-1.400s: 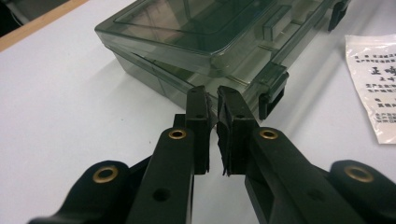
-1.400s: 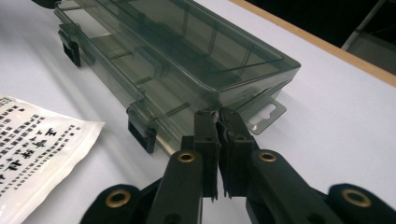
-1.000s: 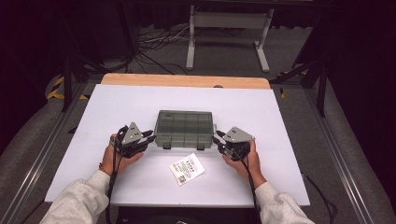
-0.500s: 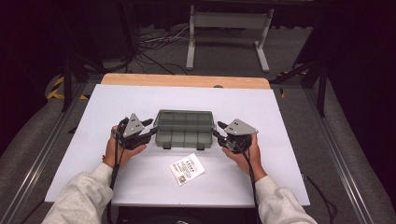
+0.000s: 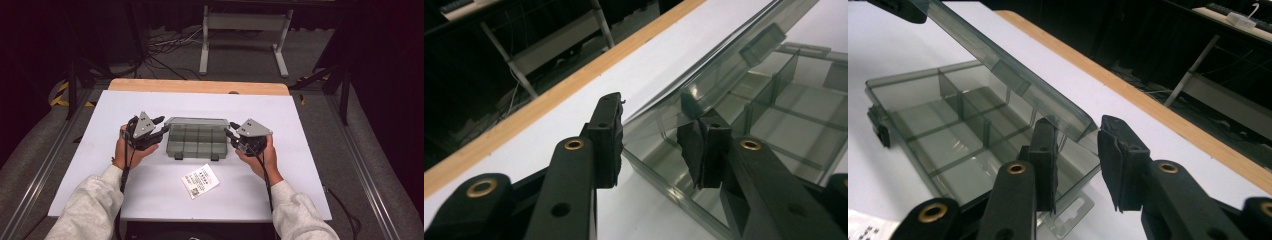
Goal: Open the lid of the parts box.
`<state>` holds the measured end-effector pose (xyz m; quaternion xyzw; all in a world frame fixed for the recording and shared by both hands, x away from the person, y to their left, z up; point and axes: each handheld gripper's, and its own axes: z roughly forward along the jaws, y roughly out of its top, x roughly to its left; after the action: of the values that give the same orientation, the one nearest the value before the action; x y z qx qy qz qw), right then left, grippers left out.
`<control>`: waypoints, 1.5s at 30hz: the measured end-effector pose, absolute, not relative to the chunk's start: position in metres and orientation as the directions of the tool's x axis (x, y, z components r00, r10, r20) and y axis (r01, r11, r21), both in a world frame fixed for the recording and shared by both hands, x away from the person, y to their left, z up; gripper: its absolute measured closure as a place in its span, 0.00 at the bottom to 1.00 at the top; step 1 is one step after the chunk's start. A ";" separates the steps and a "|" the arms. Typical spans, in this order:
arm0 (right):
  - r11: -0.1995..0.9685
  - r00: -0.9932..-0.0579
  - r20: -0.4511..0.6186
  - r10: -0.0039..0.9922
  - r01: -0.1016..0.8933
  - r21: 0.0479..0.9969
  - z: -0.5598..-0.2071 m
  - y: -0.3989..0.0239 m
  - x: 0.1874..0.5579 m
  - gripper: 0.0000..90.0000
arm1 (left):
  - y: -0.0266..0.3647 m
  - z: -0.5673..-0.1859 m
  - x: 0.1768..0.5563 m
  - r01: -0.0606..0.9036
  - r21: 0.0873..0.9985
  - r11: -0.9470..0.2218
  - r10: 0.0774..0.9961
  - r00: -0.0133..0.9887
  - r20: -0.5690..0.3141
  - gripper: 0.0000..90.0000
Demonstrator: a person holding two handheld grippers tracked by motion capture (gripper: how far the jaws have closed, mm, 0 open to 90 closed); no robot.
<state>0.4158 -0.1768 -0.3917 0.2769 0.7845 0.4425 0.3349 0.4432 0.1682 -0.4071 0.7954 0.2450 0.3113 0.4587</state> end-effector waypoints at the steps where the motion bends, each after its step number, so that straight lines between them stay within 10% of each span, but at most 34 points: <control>1: 0.454 -0.621 -0.282 0.731 0.134 0.881 -0.389 -0.177 0.417 0.77 | 0.168 -0.406 0.444 0.103 0.881 -0.461 0.675 0.685 0.274 0.71; 45: 0.266 -0.531 -0.091 0.843 0.265 0.927 -0.381 -0.170 0.493 0.81 | 0.160 -0.401 0.510 0.261 0.904 -0.339 0.747 0.659 0.090 0.84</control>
<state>0.4926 -0.1704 -0.3810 0.3767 0.7351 0.4743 0.3047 0.5103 0.1601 -0.4009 0.7771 0.3241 0.2558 0.4750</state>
